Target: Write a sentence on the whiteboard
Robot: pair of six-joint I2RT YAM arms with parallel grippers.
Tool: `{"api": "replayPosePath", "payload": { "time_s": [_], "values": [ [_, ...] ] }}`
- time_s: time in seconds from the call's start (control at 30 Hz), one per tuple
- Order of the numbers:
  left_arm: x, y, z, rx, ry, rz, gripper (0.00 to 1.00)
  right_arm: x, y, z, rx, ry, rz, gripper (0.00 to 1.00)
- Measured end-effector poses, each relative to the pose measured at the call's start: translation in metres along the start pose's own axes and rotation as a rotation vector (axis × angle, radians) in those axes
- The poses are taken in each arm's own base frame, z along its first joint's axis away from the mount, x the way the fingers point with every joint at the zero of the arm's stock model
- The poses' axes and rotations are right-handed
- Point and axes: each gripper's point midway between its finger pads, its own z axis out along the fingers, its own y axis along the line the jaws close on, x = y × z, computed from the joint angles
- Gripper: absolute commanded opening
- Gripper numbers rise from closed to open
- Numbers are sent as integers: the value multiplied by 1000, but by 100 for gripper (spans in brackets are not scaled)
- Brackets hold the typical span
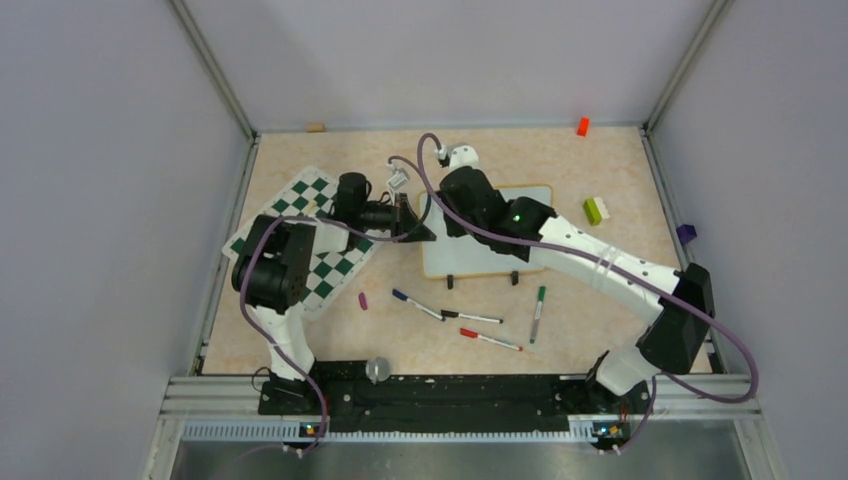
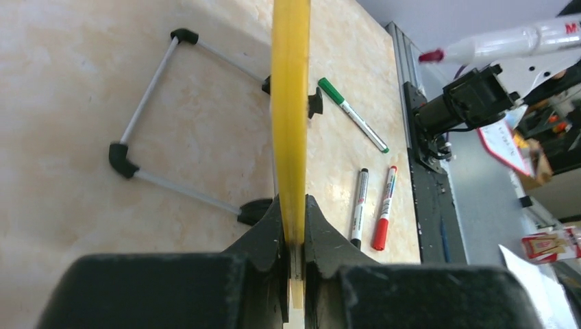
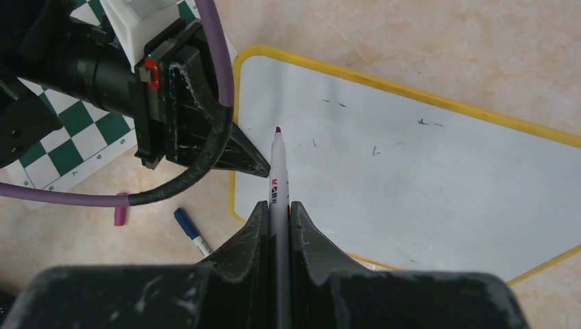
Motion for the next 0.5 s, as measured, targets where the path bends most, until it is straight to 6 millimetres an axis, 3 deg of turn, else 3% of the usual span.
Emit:
{"api": "replayPosePath", "payload": {
  "time_s": [0.17,0.5],
  "values": [
    [-7,-5,18,3,59,73,0,-1,-7,-9,9,-19,7,0],
    [1,-5,14,5,81,49,0,-7,-10,-16,11,-43,17,0]
  ]
}}
